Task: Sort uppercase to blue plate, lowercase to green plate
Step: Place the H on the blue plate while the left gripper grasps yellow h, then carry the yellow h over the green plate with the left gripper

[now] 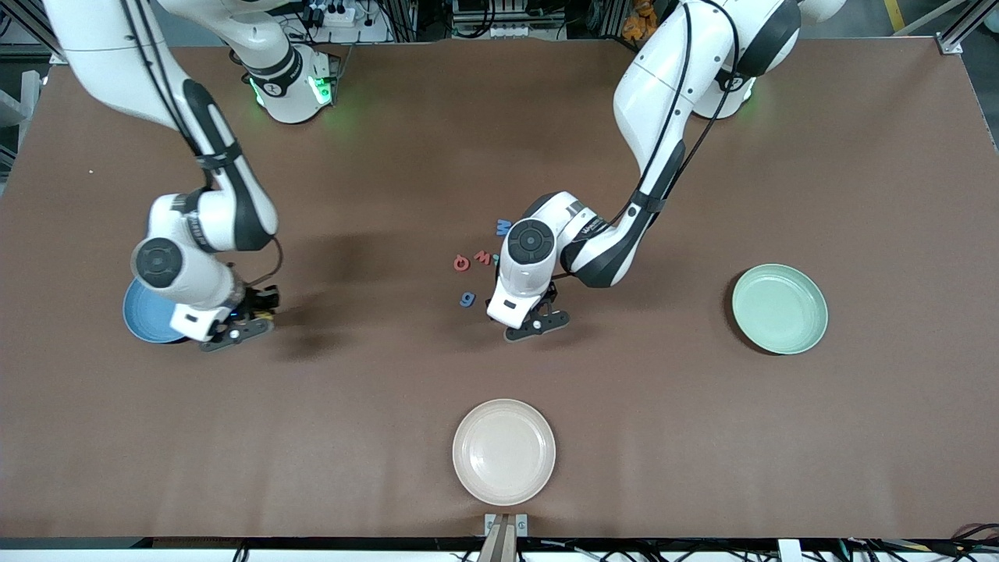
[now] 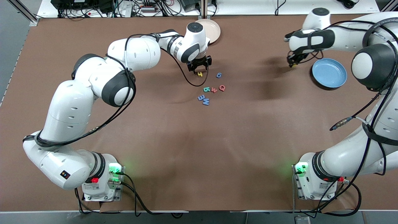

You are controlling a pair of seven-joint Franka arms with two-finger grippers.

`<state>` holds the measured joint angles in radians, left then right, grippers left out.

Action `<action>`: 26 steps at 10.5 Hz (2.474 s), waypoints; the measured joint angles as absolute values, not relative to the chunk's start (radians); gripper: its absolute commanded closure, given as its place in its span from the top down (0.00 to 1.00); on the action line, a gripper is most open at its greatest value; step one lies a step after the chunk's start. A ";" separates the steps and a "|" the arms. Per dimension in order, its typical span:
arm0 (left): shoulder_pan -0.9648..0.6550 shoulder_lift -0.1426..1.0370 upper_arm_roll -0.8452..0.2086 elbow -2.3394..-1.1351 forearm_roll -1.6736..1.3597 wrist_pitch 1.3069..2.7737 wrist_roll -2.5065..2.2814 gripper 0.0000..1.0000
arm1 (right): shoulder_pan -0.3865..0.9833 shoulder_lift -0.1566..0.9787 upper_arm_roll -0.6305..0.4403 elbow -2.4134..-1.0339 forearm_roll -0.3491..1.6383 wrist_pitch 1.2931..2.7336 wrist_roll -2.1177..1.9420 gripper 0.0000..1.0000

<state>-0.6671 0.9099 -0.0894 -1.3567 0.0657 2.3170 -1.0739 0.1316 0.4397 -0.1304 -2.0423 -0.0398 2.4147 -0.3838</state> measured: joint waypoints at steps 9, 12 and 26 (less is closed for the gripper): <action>-0.680 0.908 -0.087 -1.359 0.069 2.296 -1.111 0.00 | -0.050 0.505 -0.182 -1.961 -0.042 2.320 -0.973 0.17; -0.671 0.907 -0.084 -1.352 0.069 2.292 -1.112 0.00 | -0.051 0.537 -0.182 -1.959 -0.042 2.326 -0.988 0.48; -0.417 0.611 -0.076 -1.327 0.077 1.999 -0.768 0.00 | 0.032 0.510 -0.126 -1.702 0.031 1.890 -0.611 0.68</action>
<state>-0.4172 0.6106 -0.0763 -1.3267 0.0771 1.9987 -0.7679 0.0320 0.5098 -0.1256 -1.7020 0.0311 1.8899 -0.6109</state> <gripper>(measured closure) 0.740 0.330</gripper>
